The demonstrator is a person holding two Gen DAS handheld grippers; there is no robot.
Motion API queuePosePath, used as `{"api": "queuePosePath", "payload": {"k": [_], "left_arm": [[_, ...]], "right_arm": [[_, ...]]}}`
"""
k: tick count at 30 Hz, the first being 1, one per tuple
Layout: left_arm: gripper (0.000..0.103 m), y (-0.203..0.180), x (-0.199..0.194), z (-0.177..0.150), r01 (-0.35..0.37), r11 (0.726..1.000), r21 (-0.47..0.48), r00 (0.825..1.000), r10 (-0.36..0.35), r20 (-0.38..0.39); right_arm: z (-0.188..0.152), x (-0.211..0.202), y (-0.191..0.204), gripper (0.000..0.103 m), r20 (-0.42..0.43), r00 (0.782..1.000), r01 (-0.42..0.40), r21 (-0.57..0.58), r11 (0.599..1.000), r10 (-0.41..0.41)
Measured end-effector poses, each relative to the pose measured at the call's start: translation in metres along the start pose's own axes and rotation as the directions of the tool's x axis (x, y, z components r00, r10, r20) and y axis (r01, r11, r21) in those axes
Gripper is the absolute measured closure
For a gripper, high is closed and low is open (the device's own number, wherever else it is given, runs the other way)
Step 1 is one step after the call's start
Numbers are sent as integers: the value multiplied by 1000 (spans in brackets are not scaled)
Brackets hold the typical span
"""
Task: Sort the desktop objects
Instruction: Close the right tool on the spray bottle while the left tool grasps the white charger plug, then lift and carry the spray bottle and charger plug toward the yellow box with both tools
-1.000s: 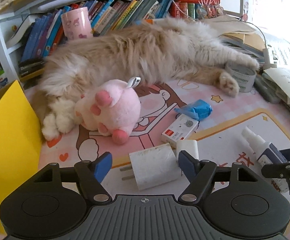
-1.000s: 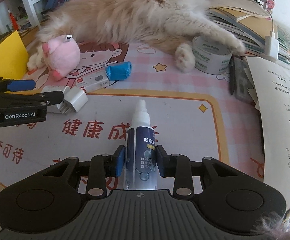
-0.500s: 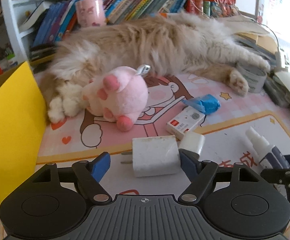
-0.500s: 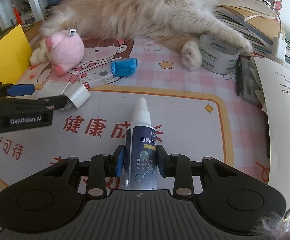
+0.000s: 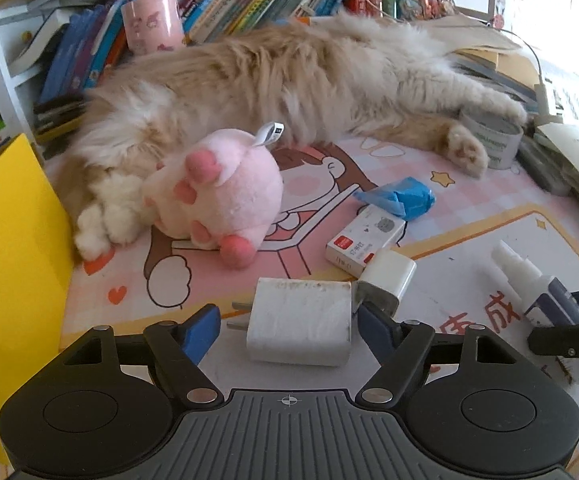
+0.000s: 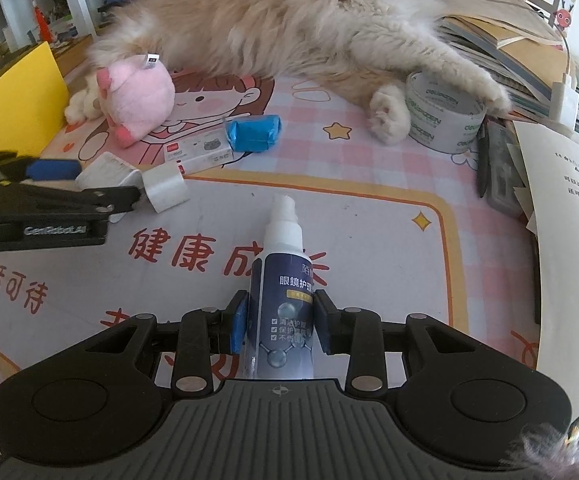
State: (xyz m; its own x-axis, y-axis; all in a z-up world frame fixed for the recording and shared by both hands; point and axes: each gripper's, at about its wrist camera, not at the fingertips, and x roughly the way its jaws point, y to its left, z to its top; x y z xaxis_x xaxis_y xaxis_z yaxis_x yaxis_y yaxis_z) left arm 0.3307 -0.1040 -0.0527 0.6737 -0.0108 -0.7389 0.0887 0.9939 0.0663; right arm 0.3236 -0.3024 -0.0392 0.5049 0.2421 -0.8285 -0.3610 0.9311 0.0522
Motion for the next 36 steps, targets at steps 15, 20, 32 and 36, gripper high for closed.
{"api": "queuePosePath", "payload": {"k": [15,20,32,36], "left_arm": [[38,21,-16,-6,19,987,-158,1000,-17,17],[38,30,-46,-8,45,975,-217,998,-34,55],[38,30,-91,-18,87,958,-274,994,-65,91],[38,31,-108,-18,112,960,-256,989,-82,125]], "right_arm": [[-4,-2,4,73,18,1000,-4,-64,998,5],[-2,-3,-1,73,20,999,-32,-42,999,33],[11,-30,2,73,88,994,-68,-11,998,69],[12,-41,12,73,96,991,-88,-34,996,91]]}}
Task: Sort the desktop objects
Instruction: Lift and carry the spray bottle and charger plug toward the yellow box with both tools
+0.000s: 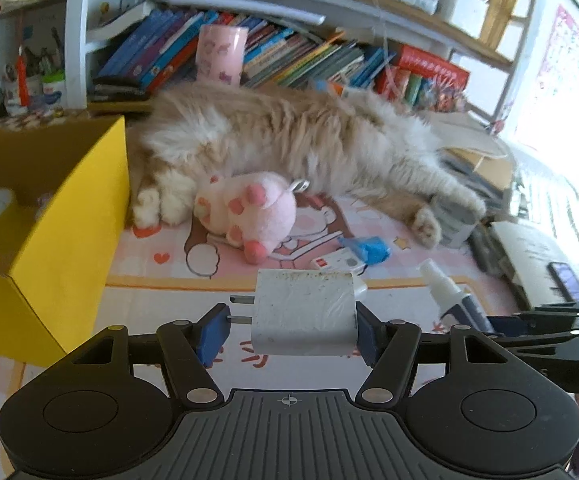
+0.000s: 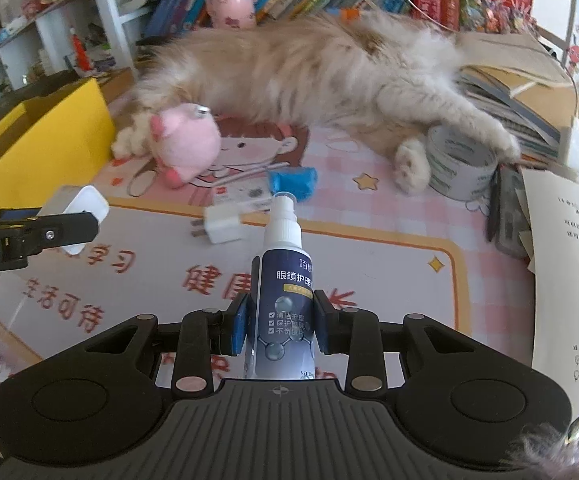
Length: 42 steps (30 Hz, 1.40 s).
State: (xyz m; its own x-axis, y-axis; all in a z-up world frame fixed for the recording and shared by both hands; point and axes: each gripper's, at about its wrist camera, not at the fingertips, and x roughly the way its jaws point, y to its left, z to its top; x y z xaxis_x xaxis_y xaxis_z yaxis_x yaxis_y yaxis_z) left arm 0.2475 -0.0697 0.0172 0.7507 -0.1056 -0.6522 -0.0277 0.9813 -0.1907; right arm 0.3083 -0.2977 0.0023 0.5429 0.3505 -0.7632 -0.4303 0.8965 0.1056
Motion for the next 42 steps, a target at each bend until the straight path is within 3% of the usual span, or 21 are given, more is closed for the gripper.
{"api": "queuePosePath", "payload": {"k": [14,31,42], "left_arm": [[38,32,-59,-16,60,998,5,998,-60,9],[38,79,-110,-51,93,994,51,995,-95,31],[38,116,-159,-84,65,996,55,997,-67,26]], "right_arm": [[-6,-42,57,73,101,995,-20,39,999,16],[-38,-61,136,73,111,994,16,46,999,-21],[-75,-75,199,73,91,996,6,20,1000,-7]]}}
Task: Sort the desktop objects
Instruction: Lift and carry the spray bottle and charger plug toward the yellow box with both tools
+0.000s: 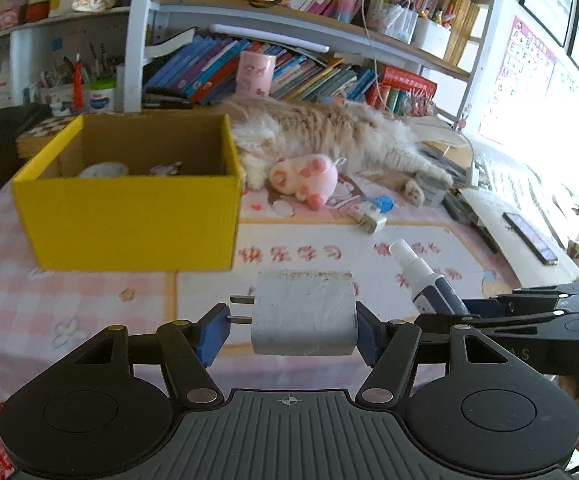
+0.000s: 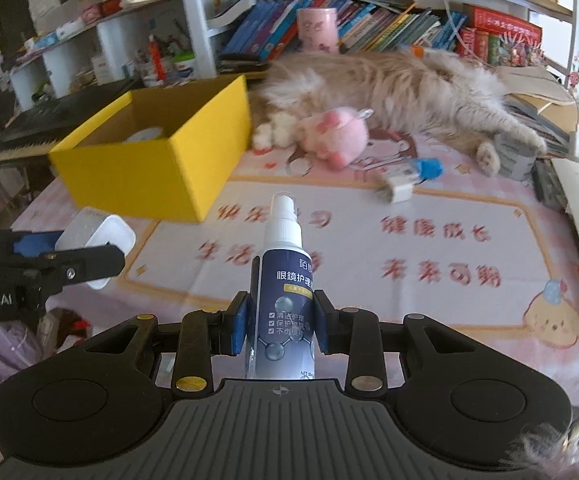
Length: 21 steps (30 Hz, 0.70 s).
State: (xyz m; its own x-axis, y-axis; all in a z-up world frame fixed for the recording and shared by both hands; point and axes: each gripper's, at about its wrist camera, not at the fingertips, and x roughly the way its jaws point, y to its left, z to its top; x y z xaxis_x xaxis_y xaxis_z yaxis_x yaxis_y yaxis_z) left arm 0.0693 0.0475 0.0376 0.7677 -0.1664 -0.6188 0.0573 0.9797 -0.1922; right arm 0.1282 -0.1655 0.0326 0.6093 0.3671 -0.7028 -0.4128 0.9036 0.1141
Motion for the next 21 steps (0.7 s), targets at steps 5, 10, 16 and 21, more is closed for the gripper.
{"api": "queuePosePath", "payload": {"k": [5,10,16,21], "left_arm": [[38,14,-21,-18,-6,1000,10,1000,6,-24],[38,28,-38,-31,-24,1000,-4,999,24,-34],[38,37,-54,-44,-30,999,-21,999,29,-43],[38,41,-64,-51,-43,998,-41,999,42,-32]], "right_arm": [[-21,-4,28,73,-11,1000,-11,4,1000,11],[-36,-6,53,73,-30,999,-33,0,999,33],[-48,-9,76,73,-55,997,-63,-23,998,62],[-53,-12,89,73,-73,994,-86,-45,995,82]]}}
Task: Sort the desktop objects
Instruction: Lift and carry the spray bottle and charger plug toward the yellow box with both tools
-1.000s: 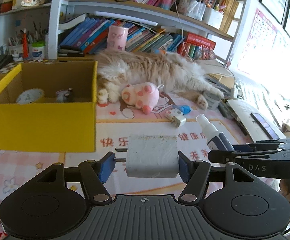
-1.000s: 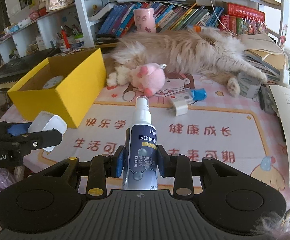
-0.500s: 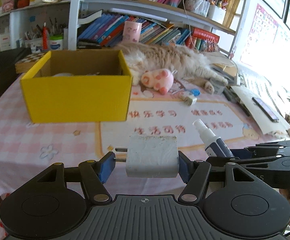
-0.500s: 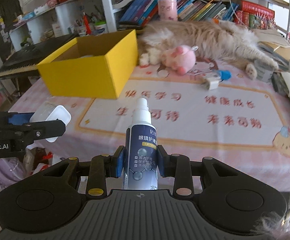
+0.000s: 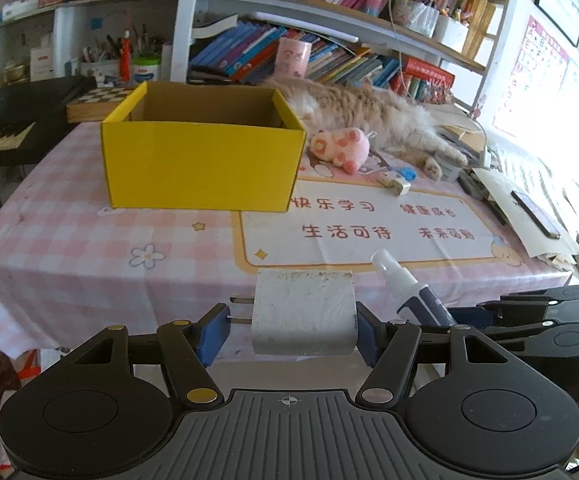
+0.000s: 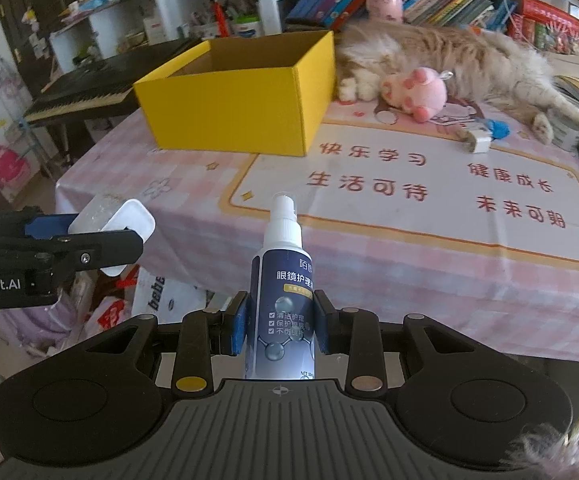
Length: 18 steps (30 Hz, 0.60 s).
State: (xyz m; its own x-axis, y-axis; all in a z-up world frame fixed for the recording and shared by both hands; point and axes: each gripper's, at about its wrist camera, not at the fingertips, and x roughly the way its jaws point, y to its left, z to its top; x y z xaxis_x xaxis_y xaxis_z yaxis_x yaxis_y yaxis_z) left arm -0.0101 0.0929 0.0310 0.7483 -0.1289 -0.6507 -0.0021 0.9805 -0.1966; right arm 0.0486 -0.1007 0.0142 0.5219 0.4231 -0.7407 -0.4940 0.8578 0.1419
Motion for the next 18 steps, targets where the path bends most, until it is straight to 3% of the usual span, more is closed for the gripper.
{"api": "queuePosePath", "payload": {"k": [18], "left_arm": [[38,5,-12,-3,-28,1000,-8,998,29,48]], "right_arm": [[-2,-5,18,73,21,999,-26,-69,997,27]]}}
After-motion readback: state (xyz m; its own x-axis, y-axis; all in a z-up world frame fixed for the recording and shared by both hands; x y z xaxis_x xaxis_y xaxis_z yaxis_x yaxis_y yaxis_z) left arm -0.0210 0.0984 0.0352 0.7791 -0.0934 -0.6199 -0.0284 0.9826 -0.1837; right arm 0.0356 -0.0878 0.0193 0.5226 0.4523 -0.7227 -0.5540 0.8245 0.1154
